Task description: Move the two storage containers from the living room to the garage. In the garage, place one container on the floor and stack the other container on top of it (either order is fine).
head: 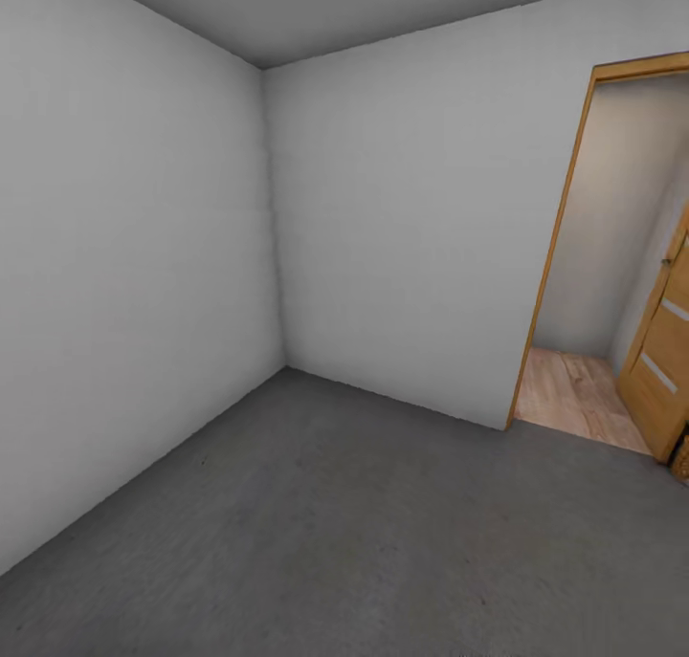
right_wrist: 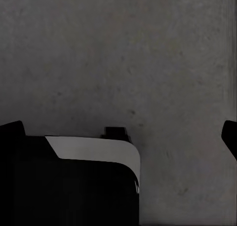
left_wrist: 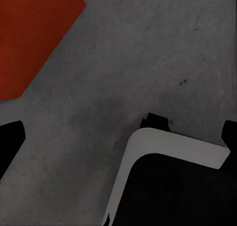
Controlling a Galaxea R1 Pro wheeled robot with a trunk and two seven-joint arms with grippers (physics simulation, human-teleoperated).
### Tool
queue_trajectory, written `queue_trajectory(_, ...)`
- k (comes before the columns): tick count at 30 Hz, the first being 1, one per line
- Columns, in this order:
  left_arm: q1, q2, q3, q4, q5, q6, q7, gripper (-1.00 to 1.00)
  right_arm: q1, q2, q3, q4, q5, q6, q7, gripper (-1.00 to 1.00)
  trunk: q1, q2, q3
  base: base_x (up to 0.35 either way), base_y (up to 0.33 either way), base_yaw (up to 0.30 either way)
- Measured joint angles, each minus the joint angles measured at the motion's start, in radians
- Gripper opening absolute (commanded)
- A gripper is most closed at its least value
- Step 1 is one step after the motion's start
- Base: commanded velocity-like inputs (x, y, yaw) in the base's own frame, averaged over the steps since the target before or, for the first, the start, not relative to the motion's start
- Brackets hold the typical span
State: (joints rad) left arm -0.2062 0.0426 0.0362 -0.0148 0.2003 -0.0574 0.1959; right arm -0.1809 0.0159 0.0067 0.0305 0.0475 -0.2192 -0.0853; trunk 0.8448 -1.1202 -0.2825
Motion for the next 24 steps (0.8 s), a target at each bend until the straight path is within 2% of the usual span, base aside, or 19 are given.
queue_trajectory(3, 0.000, 0.000, 0.000, -0.001, 0.000, 0.000, 0.000, 1.00, 0.000, -0.004, 0.000, 0.000, 0.000, 0.000, 0.000, 1.00, 0.000, 0.000, 0.000, 0.000, 0.000, -0.297)
queue_trajectory(5, 0.000, -0.001, 0.002, -0.001, 0.000, 0.000, 0.000, 1.00, 0.000, -0.019, -0.001, 0.000, -0.001, 0.000, -0.001, 1.00, 0.000, 0.000, 0.000, 0.000, 0.000, -0.297)
queue_trajectory(24, 0.000, -0.001, 0.001, -0.001, 0.000, 0.000, 0.000, 1.00, 0.000, -0.015, -0.001, 0.001, 0.000, 0.000, 0.011, 1.00, 0.000, 0.000, 0.000, 0.000, 0.000, -0.297)
